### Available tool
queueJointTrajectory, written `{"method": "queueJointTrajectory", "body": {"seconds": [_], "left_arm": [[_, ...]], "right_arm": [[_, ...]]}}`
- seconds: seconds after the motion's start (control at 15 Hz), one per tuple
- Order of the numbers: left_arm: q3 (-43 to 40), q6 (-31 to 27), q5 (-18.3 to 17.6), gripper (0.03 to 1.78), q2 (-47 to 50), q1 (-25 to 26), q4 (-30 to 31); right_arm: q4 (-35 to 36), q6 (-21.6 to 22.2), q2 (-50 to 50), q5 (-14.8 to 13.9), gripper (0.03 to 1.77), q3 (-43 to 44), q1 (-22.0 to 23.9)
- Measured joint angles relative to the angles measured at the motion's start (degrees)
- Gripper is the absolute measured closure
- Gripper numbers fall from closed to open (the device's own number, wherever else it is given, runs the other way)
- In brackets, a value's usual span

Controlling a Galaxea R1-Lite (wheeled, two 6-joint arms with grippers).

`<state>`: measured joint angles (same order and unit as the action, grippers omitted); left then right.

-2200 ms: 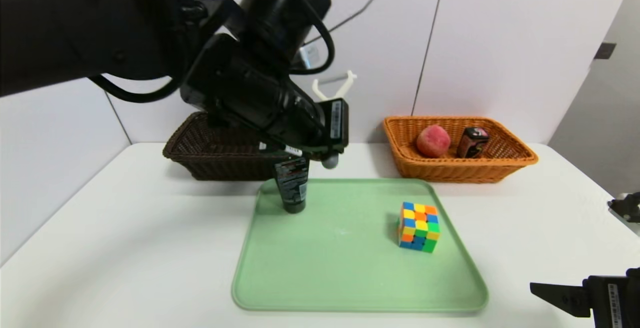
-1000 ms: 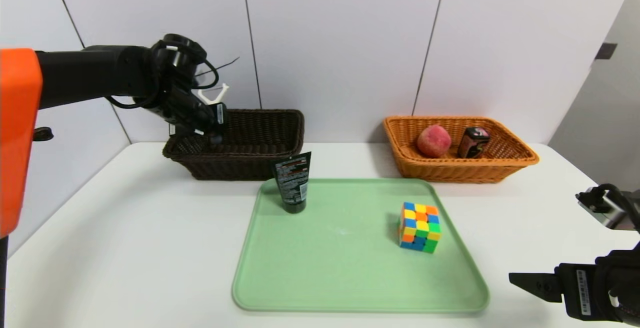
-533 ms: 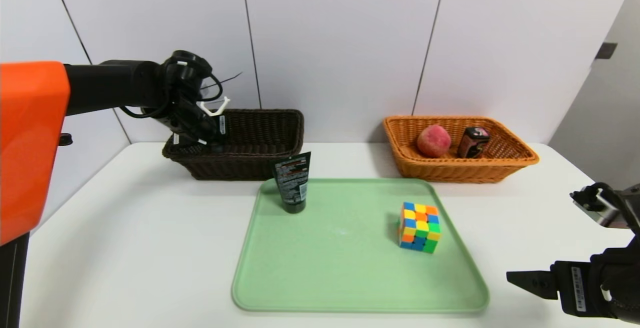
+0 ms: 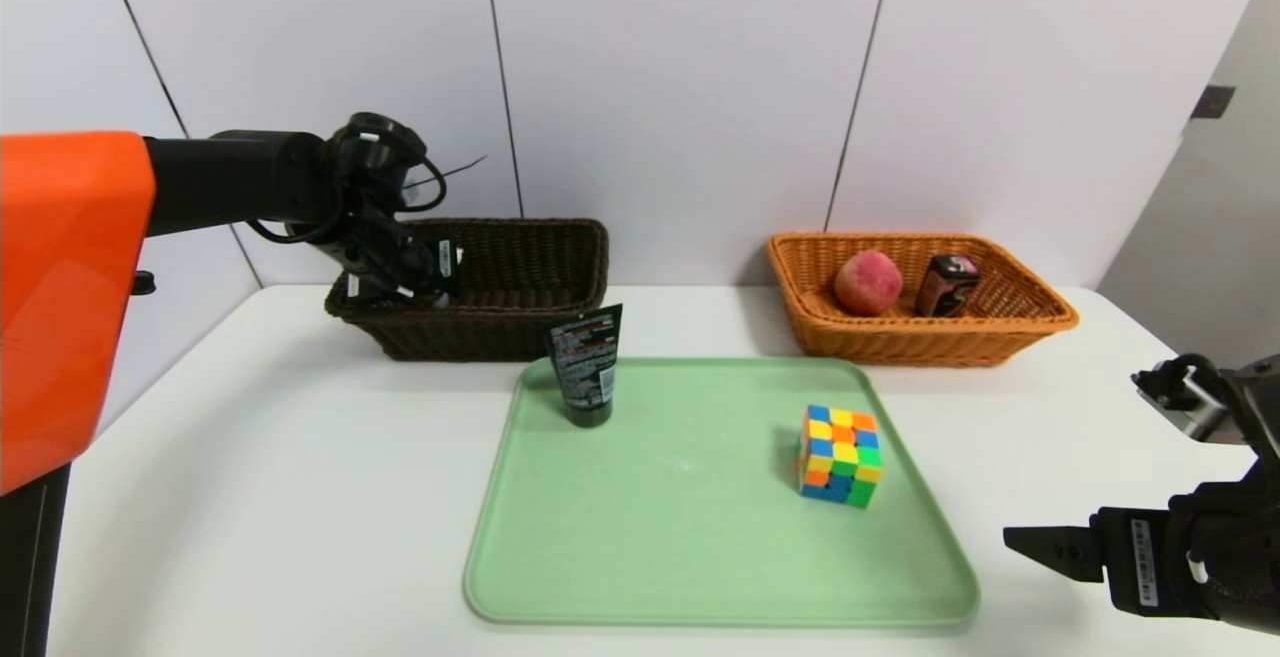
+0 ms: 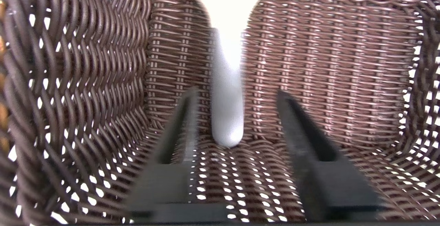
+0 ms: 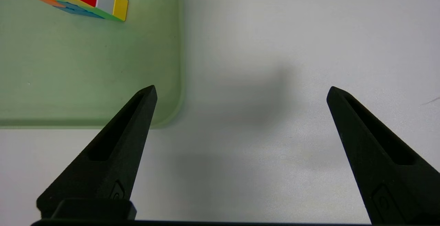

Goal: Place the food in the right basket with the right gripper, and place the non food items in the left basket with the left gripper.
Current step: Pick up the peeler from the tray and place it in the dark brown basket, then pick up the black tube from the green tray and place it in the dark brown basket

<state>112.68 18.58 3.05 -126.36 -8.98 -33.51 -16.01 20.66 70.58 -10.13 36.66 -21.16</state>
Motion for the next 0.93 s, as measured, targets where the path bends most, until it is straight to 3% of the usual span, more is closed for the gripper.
{"method": "queueJointTrajectory", "body": {"seconds": [0.27,0.6,0.73,0.93], "left_arm": [[0.16,0.02,0.01,0.60,0.23,0.04,0.39],[0.28,-0.15,-0.99,0.37,9.24,-3.25,0.35],[-1.18,-0.33,-3.86,0.31,15.08,-5.89,0.13],[-10.45,0.00,-13.10,0.25,24.39,-8.79,0.94]], "right_arm": [[0.02,0.02,0.00,0.00,0.09,-0.15,0.09],[0.77,0.11,0.13,0.10,0.09,-1.00,0.27],[1.99,0.12,0.56,0.38,0.09,-1.07,0.27],[3.11,0.15,0.98,0.49,0.09,-1.07,0.28]]}}
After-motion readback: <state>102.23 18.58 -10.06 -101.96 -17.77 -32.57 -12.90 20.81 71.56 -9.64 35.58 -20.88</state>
